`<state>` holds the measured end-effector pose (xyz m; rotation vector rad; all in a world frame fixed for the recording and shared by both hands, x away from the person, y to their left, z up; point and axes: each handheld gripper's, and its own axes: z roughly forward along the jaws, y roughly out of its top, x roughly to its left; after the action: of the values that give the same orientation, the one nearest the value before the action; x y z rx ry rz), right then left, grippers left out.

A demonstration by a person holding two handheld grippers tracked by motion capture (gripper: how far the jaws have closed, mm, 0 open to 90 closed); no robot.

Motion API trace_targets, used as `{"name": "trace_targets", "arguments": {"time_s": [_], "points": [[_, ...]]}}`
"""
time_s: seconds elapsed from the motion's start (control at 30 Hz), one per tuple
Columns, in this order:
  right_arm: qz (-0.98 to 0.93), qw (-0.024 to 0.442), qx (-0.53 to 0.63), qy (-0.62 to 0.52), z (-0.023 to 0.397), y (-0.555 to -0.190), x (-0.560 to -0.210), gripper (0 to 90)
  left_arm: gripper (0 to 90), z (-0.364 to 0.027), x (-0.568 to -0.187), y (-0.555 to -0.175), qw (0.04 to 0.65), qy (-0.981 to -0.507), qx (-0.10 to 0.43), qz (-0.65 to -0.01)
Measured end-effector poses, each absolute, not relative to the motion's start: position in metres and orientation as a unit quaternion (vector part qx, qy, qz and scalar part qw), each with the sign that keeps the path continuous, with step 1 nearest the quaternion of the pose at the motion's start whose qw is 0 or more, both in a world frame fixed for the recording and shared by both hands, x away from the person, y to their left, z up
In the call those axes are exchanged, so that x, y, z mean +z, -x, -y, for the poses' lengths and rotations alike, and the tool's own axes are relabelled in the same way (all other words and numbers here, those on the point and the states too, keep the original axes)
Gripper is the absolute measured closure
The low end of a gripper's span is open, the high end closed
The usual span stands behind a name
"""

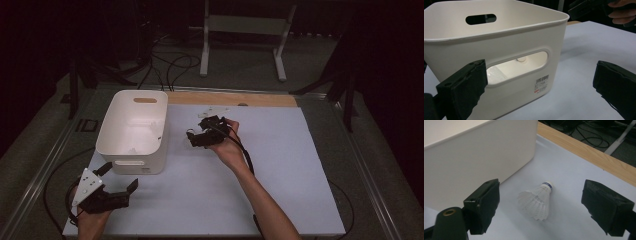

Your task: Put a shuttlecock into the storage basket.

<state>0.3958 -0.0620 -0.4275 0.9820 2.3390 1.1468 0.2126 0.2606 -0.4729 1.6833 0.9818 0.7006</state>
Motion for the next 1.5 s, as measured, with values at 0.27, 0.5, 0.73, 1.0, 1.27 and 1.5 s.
{"name": "trace_targets", "arguments": {"time_s": [0.27,0.5,0.73,1.0,1.27,1.5], "points": [[-0.828,0.181,0.402,-0.346,0.062,-0.397,-0.430,15.0,0.0,-0.260,-0.473,-0.213,0.511,-0.699,0.291,-0.408],[-0.828,0.183,0.402,-0.345,0.060,-0.400,-0.433,15.1,0.0,-0.261,-0.473,-0.212,0.510,-0.699,0.291,-0.408],[-0.828,0.181,0.400,-0.347,0.060,-0.403,-0.436,15.1,0.0,-0.261,-0.472,-0.212,0.510,-0.698,0.292,-0.409],[-0.829,0.180,0.397,-0.351,0.060,-0.405,-0.439,15.1,0.0,-0.261,-0.472,-0.212,0.510,-0.698,0.293,-0.409],[-0.829,0.179,0.395,-0.354,0.060,-0.407,-0.443,15.1,0.0,-0.262,-0.472,-0.212,0.510,-0.697,0.293,-0.409],[-0.828,0.178,0.393,-0.357,0.060,-0.409,-0.446,15.3,0.0,-0.262,-0.473,-0.212,0.510,-0.698,0.292,-0.409]]}}
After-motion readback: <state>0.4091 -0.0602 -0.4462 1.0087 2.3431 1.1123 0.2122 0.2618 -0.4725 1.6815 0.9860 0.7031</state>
